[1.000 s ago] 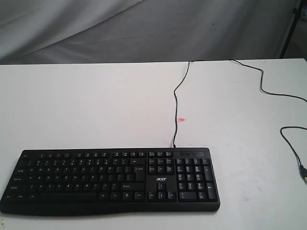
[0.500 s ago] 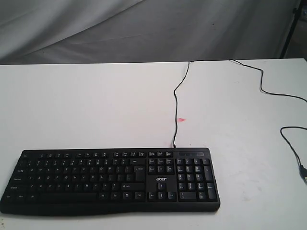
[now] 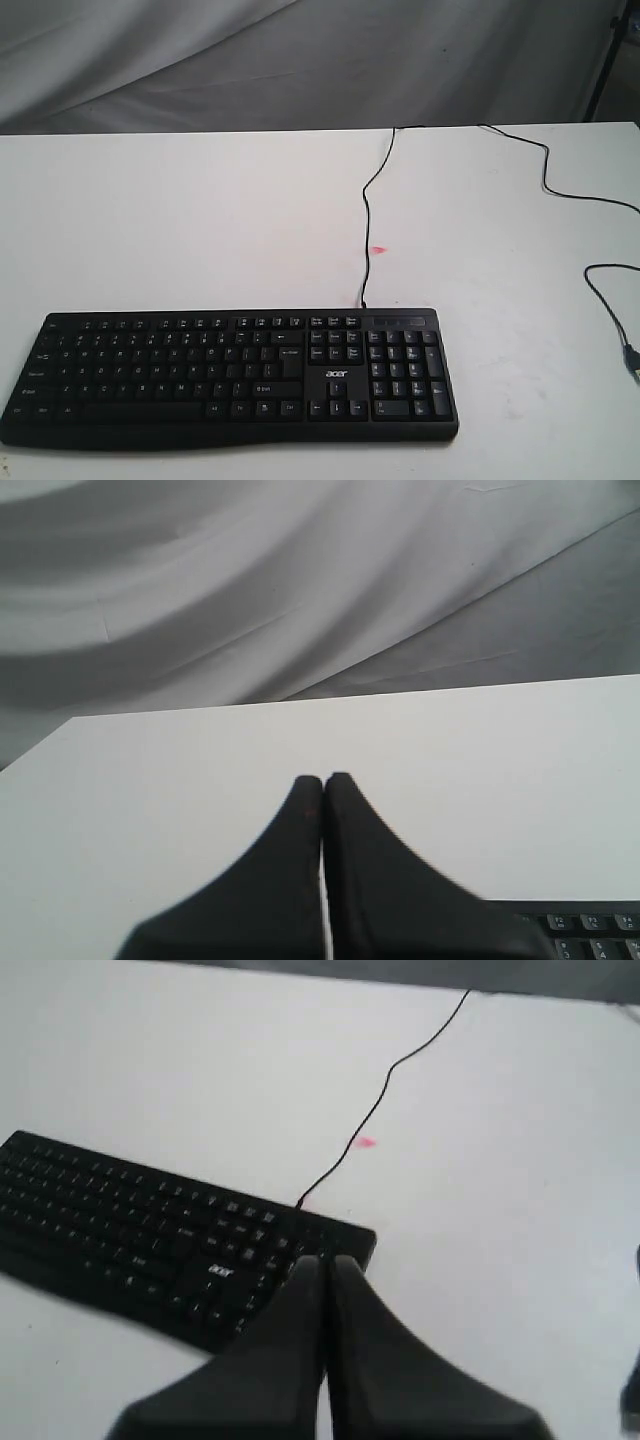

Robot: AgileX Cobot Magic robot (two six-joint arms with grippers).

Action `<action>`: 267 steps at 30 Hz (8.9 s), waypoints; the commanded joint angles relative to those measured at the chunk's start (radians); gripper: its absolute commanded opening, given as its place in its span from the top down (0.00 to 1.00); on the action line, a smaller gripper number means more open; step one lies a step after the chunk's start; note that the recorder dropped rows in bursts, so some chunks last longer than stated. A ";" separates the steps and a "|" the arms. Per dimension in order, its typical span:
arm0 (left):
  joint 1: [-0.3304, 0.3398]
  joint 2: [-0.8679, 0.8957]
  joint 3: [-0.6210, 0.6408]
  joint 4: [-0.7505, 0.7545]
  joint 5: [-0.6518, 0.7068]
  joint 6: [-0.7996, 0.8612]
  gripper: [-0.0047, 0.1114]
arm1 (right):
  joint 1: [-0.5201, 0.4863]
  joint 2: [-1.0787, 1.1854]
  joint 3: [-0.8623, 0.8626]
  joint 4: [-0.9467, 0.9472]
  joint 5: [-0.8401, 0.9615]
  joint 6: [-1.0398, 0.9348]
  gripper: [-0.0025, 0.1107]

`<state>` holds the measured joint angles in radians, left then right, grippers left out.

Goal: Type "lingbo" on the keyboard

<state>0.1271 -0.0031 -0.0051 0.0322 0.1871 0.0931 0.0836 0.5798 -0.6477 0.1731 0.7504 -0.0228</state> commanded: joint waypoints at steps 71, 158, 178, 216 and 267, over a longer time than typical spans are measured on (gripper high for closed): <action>-0.004 0.003 0.005 -0.001 -0.004 -0.003 0.95 | 0.604 1.397 -0.412 0.121 -0.843 -0.480 0.98; -0.004 0.003 0.005 -0.001 -0.004 -0.003 0.95 | 0.612 1.477 -0.518 0.012 -0.822 -0.476 0.98; -0.004 0.003 0.005 -0.001 -0.004 -0.003 0.95 | 0.612 1.488 -0.518 0.012 -0.832 -0.476 0.98; -0.004 0.003 0.005 -0.001 -0.004 -0.003 0.95 | 0.603 1.521 -0.518 0.010 -0.802 -0.476 0.98; -0.004 0.003 0.005 -0.001 -0.004 -0.003 0.95 | 0.684 1.450 -0.518 0.004 -0.790 -0.492 0.98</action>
<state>0.1271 -0.0031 -0.0051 0.0322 0.1871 0.0931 0.7665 2.0166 -1.1590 0.1743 -0.0132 -0.5085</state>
